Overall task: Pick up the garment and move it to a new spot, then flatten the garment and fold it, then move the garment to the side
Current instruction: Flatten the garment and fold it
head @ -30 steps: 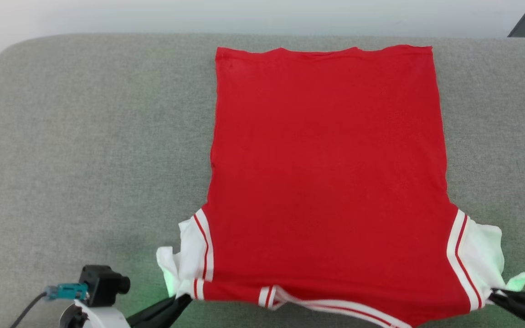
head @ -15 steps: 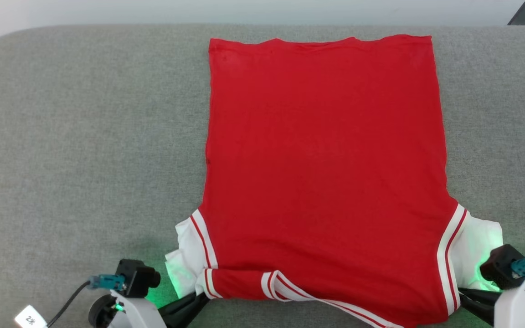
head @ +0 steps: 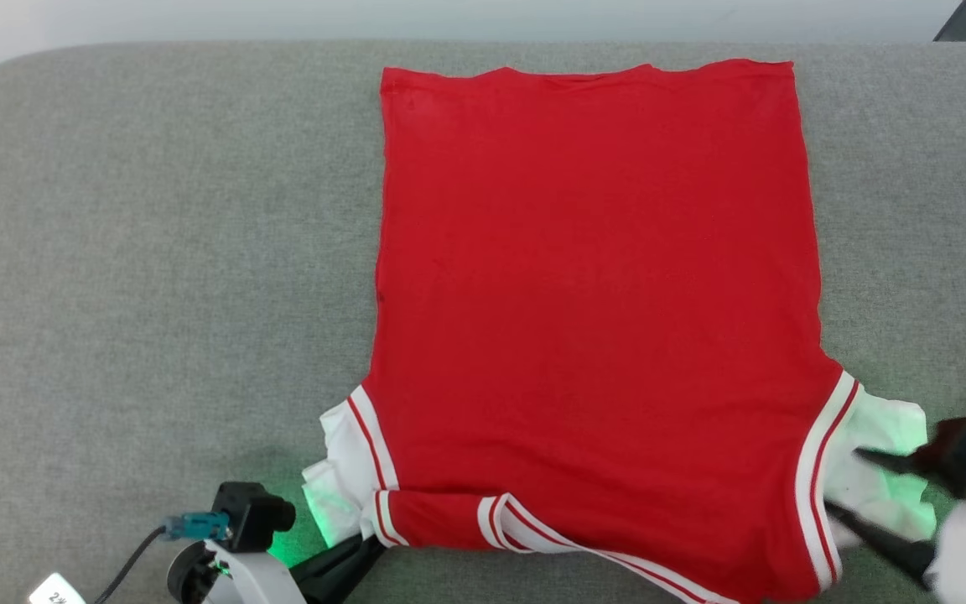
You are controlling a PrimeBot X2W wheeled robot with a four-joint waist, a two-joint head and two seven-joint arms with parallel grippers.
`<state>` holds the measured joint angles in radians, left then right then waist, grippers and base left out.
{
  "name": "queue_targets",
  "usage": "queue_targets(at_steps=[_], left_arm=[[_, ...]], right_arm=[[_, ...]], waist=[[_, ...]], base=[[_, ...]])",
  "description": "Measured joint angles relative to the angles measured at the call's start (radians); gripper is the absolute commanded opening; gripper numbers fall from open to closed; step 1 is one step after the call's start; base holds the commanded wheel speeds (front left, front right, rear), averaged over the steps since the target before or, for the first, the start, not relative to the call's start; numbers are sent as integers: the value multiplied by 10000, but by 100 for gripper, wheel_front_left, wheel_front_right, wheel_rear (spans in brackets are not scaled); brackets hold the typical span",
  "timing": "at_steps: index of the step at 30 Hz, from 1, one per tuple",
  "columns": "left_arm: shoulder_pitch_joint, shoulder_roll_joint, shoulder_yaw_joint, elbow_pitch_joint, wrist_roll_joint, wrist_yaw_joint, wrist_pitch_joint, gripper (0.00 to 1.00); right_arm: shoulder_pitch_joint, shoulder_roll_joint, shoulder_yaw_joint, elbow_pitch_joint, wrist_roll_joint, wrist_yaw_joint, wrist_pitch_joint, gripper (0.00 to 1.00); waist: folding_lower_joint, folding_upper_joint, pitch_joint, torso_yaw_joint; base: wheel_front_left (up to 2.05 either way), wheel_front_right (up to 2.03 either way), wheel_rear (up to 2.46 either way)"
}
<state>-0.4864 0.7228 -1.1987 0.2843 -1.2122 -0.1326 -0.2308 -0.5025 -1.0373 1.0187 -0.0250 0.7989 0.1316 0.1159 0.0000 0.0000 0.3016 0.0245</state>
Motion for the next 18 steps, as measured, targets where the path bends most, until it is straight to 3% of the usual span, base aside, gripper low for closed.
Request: queue_targets(at_steps=[4, 7, 10, 14, 18], left_arm=[[138, 0, 102, -163, 165, 54, -173, 0], [161, -65, 153, -332, 368, 178, -247, 0], [146, -222, 215, -502, 571, 278, -263, 0], [-116, -389, 207, -683, 884, 353, -245, 0], [-628, -646, 151, -826, 1164, 334, -113, 0]], right_arm=[[142, -1392, -1047, -1586, 596, 0, 219, 100], [156, -2477, -2255, -1965, 1446, -2, 267, 100], [-49, -2813, -3229, -1655, 2113, 0, 556, 100], [-1100, -1965, -4098, -295, 2178, -2, 1691, 100], [-2795, -199, -4103, 1197, 1434, -2, 3614, 100]], waist=[[0, 0, 21, 5], [0, 0, 69, 76], [0, 0, 117, 219], [0, 0, 305, 438], [0, 0, 647, 710]], base=[[0, 0, 0], [0, 0, 0], [0, 0, 0], [0, 0, 0], [0, 0, 0]])
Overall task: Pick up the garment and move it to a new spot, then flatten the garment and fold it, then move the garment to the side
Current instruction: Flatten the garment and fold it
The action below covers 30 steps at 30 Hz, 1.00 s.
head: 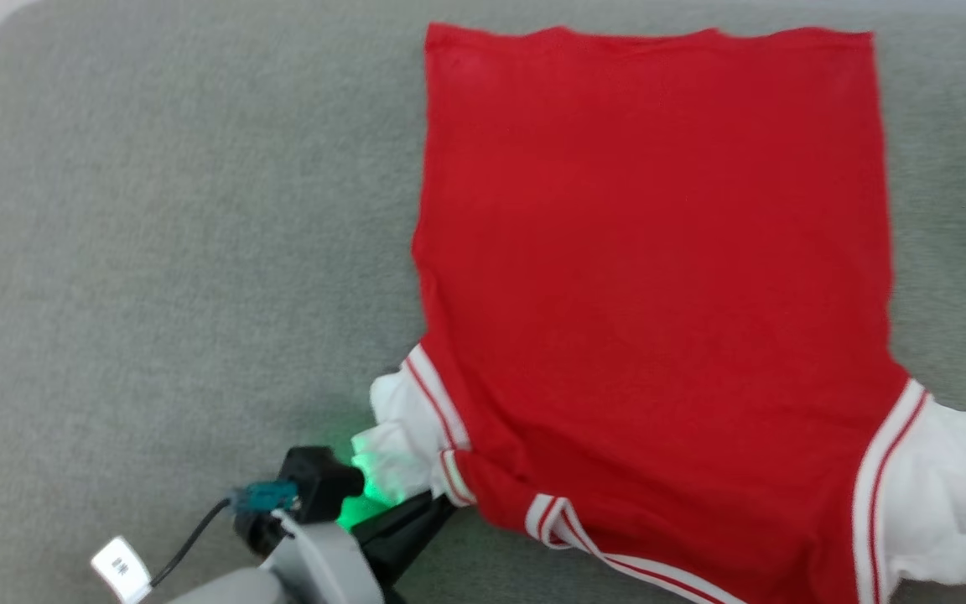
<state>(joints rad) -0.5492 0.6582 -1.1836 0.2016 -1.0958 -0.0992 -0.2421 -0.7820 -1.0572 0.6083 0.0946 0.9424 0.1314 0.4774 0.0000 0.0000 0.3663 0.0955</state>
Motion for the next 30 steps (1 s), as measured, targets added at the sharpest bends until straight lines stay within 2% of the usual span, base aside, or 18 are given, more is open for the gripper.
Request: queue_targets(at_steps=[3, 4, 6, 8, 13, 18, 24, 25, 26, 30], left_arm=[[-346, -217, -38, -54, 178, -69, 50, 0], [-346, -217, -38, -54, 178, -69, 50, 0], [-522, -337, -54, -59, 251, -132, 46, 0], [-751, -508, -94, -33, 343, -196, 46, 0], [-1129, -863, -176, 0, 407, -334, -23, 0], [-1414, -1120, -261, -2, 468, -418, -140, 0], [-1627, -1239, -370, -96, 412, -479, -257, 0], [-1629, -1237, -378, -102, 403, -479, -268, 0], [-1632, -1231, -383, -104, 399, -479, -284, 0], [-1621, -1198, -341, -86, 370, -493, -324, 0]], right_arm=[[-1445, 1166, 257, 1398, -554, 0, 1398, 100], [-1445, 1166, 257, 1398, -554, 0, 1398, 100], [-2309, 1783, 453, 2353, -859, 2, 2196, 100], [-3187, 2184, 541, 3325, -1413, 0, 2635, 100], [-4846, 3235, -104, 5917, -2061, 0, 3097, 100], [-5516, 3726, -58, 7461, -2692, 0, 3588, 100], [-6049, 3856, -100, 8096, -2746, -4, 3639, 100], [-6050, 3856, -23, 8065, -2732, -13, 3643, 40], [-6051, 3848, 38, 8013, -2660, -15, 3639, 0], [-5973, 3910, 211, 7843, -2276, -8, 3430, 0]], waist=[[0, 0, 294, 279], [0, 0, 294, 279], [0, 0, 533, 459], [0, 0, 755, 678], [0, 0, 1262, 1253], [0, 1, 1750, 1703], [0, 0, 2239, 2038], [0, 0, 2279, 2048], [0, 0, 2300, 2039], [0, 0, 2216, 1959]], base=[[0, 0, 0], [0, 0, 0], [0, 0, 0], [0, 0, 0], [0, 0, 0], [0, 0, 0], [0, 0, 0], [0, 0, 0], [0, 0, 0], [0, 0, 0]])
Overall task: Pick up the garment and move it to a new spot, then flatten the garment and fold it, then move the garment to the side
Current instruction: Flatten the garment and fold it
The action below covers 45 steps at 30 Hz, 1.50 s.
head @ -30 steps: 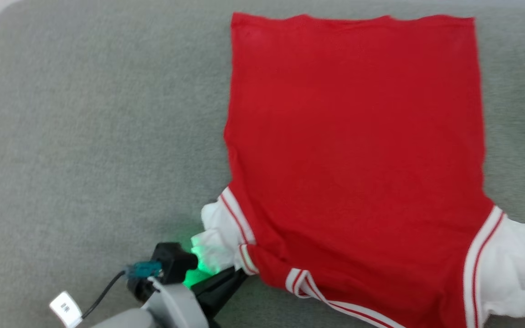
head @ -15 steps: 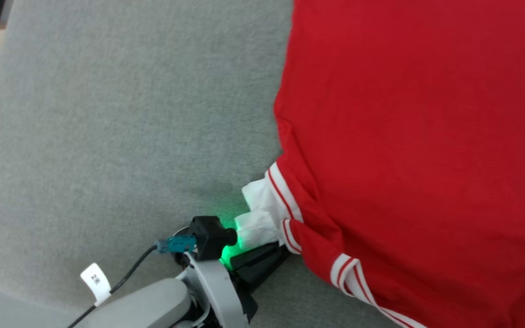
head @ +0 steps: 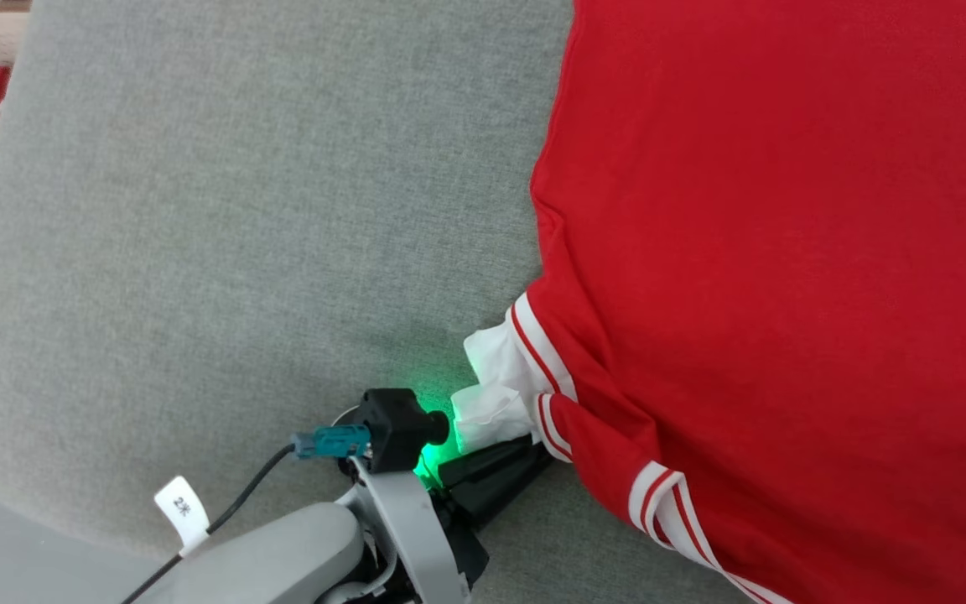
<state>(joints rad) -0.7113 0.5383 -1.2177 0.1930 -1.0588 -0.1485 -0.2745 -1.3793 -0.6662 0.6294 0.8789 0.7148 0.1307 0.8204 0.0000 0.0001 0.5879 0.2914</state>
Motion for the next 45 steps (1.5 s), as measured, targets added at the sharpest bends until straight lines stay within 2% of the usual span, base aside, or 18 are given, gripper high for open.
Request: queue_targets(at_steps=[4, 8, 11, 16, 24, 31, 35, 39, 40, 41, 42, 43, 45], left_arm=[[223, -10, 230, 153, -4, 0, 0, 0], [703, 92, 769, 288, 33, 23, 48, 0], [1103, 405, 1103, 378, 119, 111, 75, 0], [1792, 734, 1400, 334, 123, 167, 102, 0], [2344, 1214, 1716, 236, 148, 173, 104, 0], [2500, 1365, 1950, 230, 211, 221, 104, 0], [2531, 1342, 2203, 299, 313, 268, 104, 0], [2625, 1218, 2313, 399, 449, 272, 104, 0], [2628, 1210, 2324, 428, 476, 270, 104, 0], [2631, 1206, 2332, 456, 489, 268, 104, 0], [2635, 1191, 2339, 470, 504, 265, 104, 0], [2655, 1179, 2349, 493, 523, 263, 104, 0], [2677, 1106, 2339, 533, 562, 253, 104, 0]], right_arm=[[531, -334, 290, -481, 502, 8, -481, 0], [1654, -1055, 610, -1592, 1626, 8, -830, 0], [2884, -1705, 658, -2560, 2796, 6, -947, 0], [5017, -3156, 976, -4431, 3689, 8, -1388, 0], [8634, -4504, 1279, -7193, 4719, 8, -2341, 0], [11098, -4518, 1373, -8734, 4546, 6, -3101, 0], [11845, -3875, 1536, -9304, 4080, 6, -2982, 0], [12031, -3315, 1204, -9229, 3565, 6, -3028, 0], [12063, -3208, 1124, -9229, 3344, 6, -3110, 9], [12142, -3104, 1028, -9244, 3306, 6, -3143, 44], [12244, -3058, 941, -9292, 3306, 6, -3177, 86], [12306, -3076, 849, -9409, 3308, 6, -3177, 100], [12561, -3162, 623, -9741, 3450, 13, -3187, 100]], waist=[[0, 0, -325, -126], [0, 0, -814, -282], [0, 0, -1239, -412], [0, 0, -1952, -689], [0, 0, -2713, -1428], [0, 0, -2951, -2067], [0, 0, -2963, -2316], [0, 0, -2994, -2458], [0, 0, -3012, -2476], [0, 0, -3030, -2490], [0, 0, -3049, -2498], [0, 0, -3069, -2503], [0, 0, -3132, -2488]], base=[[0, 0, 0], [0, 0, 0], [0, 0, 0], [0, 0, 0], [0, 0, 0], [0, 0, 0], [0, 0, 0], [0, 0, 0], [0, 0, 0], [0, 0, 0], [0, 0, 0], [0, 0, 0], [0, 0, 0]])
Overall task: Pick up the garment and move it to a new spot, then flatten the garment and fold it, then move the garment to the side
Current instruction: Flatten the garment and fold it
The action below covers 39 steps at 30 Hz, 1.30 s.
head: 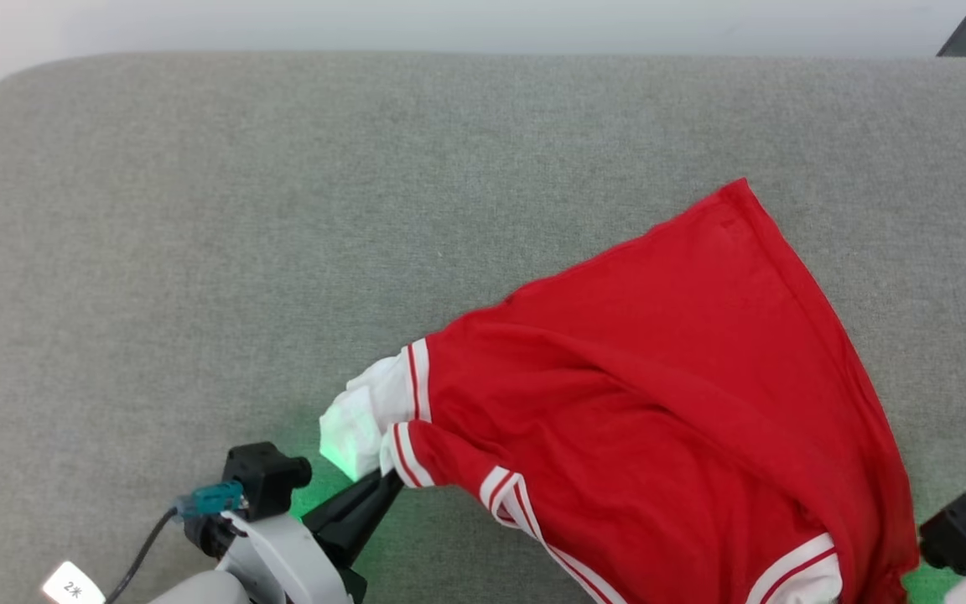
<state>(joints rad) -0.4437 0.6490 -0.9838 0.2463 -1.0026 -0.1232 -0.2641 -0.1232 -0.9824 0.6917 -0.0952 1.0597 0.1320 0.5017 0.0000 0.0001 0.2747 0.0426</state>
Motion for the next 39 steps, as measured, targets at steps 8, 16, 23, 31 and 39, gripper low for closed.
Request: queue_targets(at_steps=[8, 16, 23, 31, 39], left_arm=[[152, -144, 46, -82, 194, -13, 0, 0], [-298, -499, -169, -130, 445, -44, 0, 0], [-1023, -938, -481, -27, 495, -48, 2, 0], [-1513, -1371, -598, 36, 495, -54, 2, 0], [-1603, -1534, -602, 146, 466, -58, 0, 0]], right_arm=[[406, -1756, -2698, -1411, 1129, -6, -514, 100], [-1632, -1597, -4186, -1271, -543, -6, -424, 100], [-5541, 594, -1875, 715, -2495, -6, 1039, 100], [-7925, 1429, 274, 3666, -3154, -6, 1720, 100], [-8829, 1175, 2040, 4573, -2061, -15, 1450, 2]], waist=[[0, 0, -183, 340], [-1, 0, 29, 902], [0, 0, 659, 1322], [0, -1, 1370, 1702], [-1, 0, 1702, 2051]], base=[[0, 0, 0], [0, 0, 0], [0, 0, 0], [0, 0, 0], [0, 0, 0]])
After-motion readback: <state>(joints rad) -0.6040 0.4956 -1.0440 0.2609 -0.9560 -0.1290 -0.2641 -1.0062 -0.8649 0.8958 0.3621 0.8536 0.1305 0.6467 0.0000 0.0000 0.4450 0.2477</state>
